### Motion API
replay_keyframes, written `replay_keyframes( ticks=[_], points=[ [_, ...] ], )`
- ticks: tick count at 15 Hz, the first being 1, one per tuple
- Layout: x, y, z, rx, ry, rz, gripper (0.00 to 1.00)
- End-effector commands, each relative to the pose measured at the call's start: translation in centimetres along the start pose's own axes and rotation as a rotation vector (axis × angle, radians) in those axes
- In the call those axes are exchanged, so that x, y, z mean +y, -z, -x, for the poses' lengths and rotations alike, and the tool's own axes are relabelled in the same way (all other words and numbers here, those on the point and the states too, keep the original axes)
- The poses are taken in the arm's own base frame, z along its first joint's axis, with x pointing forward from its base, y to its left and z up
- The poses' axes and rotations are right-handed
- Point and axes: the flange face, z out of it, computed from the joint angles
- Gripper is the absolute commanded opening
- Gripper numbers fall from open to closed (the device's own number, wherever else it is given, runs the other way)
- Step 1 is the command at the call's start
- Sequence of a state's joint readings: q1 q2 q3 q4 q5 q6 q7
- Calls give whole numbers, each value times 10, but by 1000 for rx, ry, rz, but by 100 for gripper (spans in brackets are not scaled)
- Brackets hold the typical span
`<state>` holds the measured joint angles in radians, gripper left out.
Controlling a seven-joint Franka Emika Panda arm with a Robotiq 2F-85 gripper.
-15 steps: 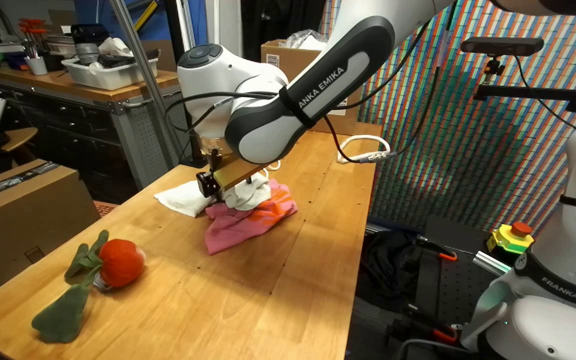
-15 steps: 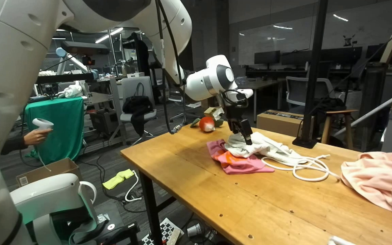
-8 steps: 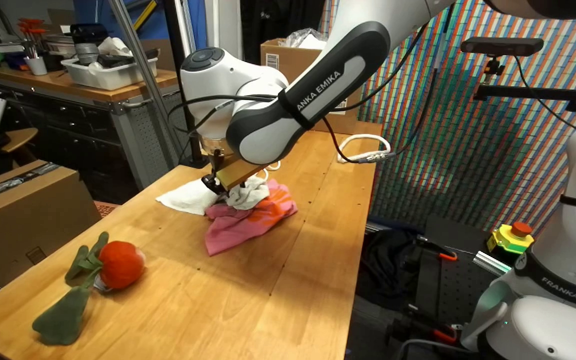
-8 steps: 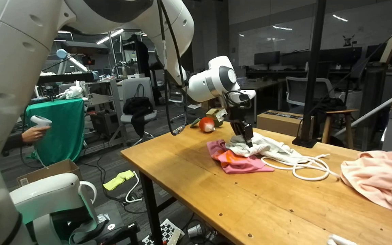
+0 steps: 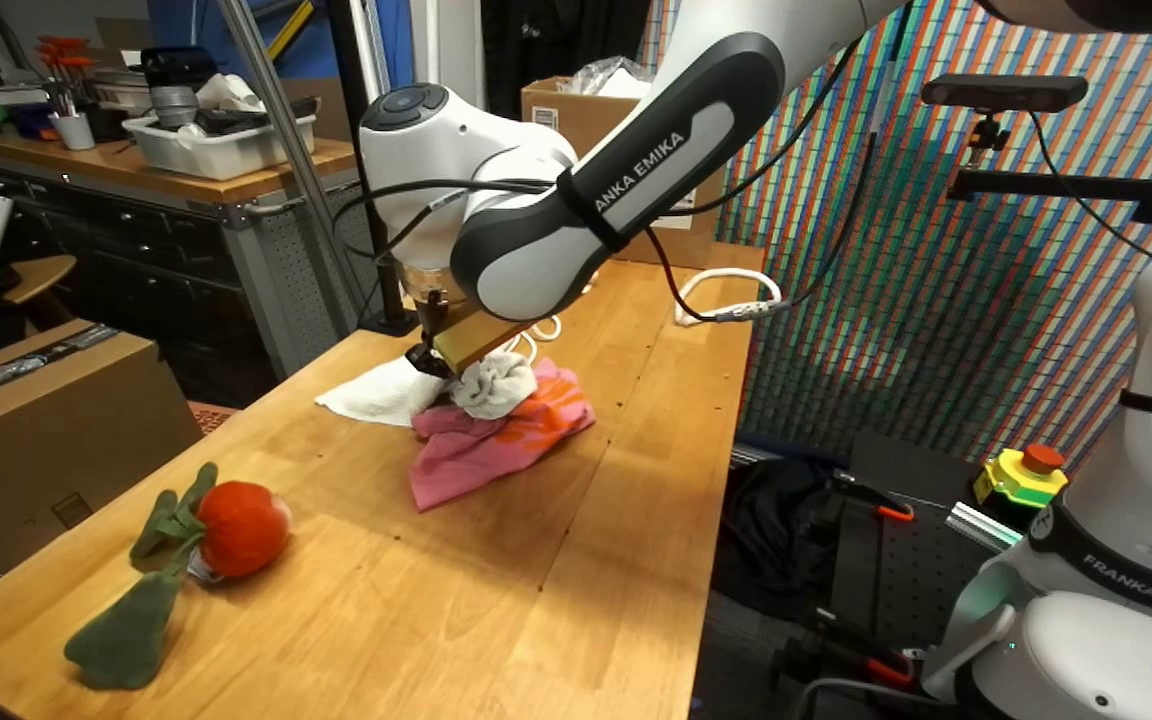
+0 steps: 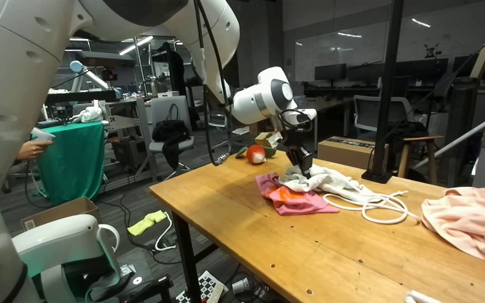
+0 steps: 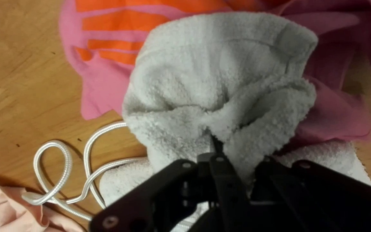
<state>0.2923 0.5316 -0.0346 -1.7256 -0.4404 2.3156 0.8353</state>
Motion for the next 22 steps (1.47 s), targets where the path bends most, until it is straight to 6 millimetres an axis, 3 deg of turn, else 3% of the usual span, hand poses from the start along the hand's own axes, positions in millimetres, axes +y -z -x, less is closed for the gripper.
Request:
replay_keyframes(
  ticks=[1,8,14,18,22],
  points=[
    [14,33,-1,1,29,7,5],
    [42,108,5,-17,109,7,4],
    [58,177,34,-102,286,-52,4],
    [63,210,56,-181,409,-111,4],
    [52,233,81,-222,535,-177,4]
  ],
)
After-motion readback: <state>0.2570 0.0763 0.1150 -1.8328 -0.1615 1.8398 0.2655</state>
